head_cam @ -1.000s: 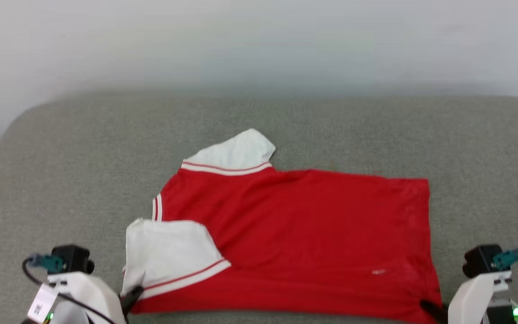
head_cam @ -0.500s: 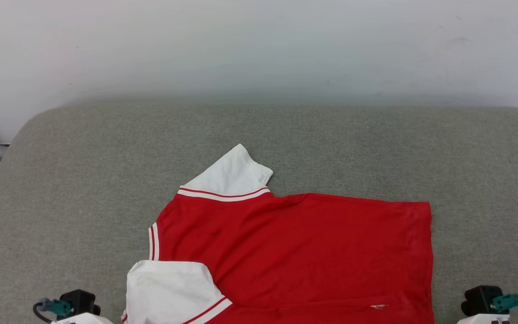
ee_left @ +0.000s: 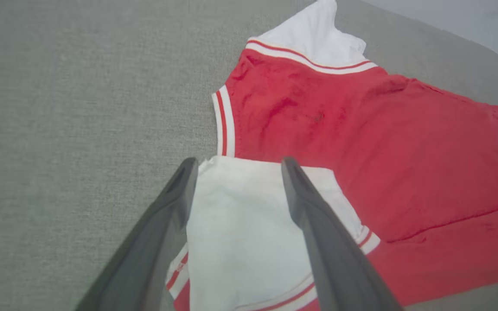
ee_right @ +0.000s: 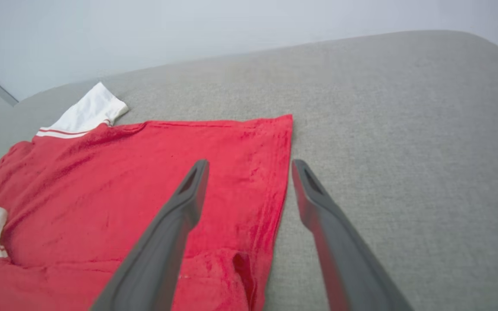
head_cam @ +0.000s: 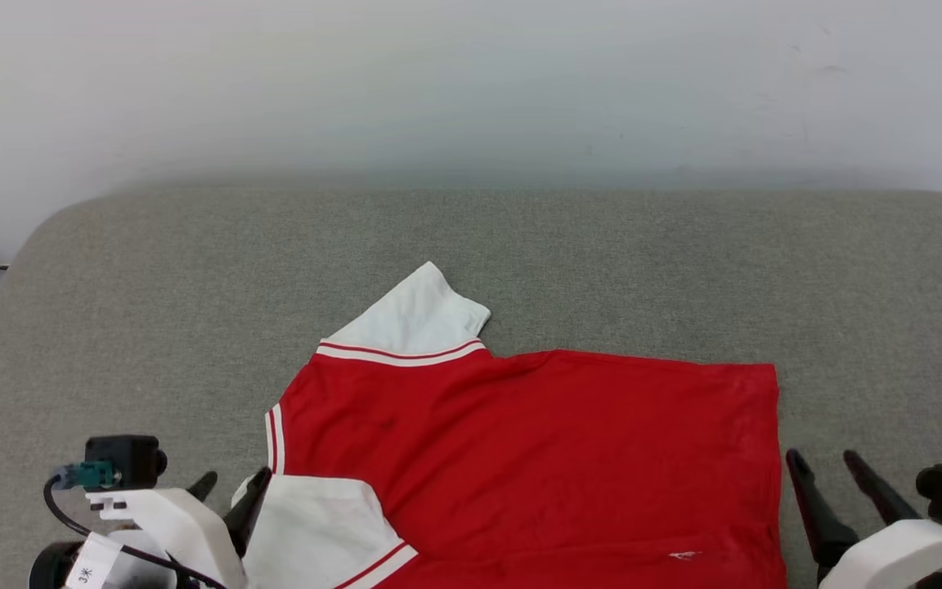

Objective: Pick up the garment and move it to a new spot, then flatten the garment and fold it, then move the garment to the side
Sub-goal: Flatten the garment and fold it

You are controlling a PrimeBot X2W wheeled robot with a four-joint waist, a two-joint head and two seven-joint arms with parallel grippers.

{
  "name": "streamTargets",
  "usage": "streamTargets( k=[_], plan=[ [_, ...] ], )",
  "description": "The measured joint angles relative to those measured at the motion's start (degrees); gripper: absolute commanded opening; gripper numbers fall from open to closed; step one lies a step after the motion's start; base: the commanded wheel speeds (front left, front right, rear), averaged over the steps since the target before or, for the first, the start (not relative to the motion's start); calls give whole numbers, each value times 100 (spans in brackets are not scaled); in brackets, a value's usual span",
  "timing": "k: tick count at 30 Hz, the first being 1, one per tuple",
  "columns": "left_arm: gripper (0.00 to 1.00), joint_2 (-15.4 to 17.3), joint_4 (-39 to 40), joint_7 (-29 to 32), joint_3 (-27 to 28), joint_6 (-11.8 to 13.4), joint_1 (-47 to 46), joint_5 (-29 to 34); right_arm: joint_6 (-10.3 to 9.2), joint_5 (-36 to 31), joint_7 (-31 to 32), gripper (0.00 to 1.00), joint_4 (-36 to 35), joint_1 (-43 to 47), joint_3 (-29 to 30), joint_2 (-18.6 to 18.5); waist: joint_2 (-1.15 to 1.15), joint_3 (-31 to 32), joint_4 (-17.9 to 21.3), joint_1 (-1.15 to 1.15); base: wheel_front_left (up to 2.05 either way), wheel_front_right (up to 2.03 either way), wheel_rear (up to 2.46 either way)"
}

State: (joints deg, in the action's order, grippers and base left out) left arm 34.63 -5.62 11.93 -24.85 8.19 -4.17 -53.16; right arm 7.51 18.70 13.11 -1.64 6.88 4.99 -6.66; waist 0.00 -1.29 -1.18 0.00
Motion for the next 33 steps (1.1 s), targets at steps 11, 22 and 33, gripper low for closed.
streamTargets(
  k=[11,22,33],
  plan=[
    [100,-257,-94,-1021,66,42,-1047,775,0,-587,-740,100,-924,-497,63,219,0,-504,92,0,0,0,0],
    [100,-167,-704,-637,-98,-581,-2683,996,0,-1045,-813,100,-1374,-1148,-104,276,0,-1565,400,2,0,0,0],
    [100,129,-1279,1666,-478,-1377,-4243,279,0,-1087,-880,100,-1260,-1467,-300,325,0,-2247,970,2,0,0,0]
  ],
)
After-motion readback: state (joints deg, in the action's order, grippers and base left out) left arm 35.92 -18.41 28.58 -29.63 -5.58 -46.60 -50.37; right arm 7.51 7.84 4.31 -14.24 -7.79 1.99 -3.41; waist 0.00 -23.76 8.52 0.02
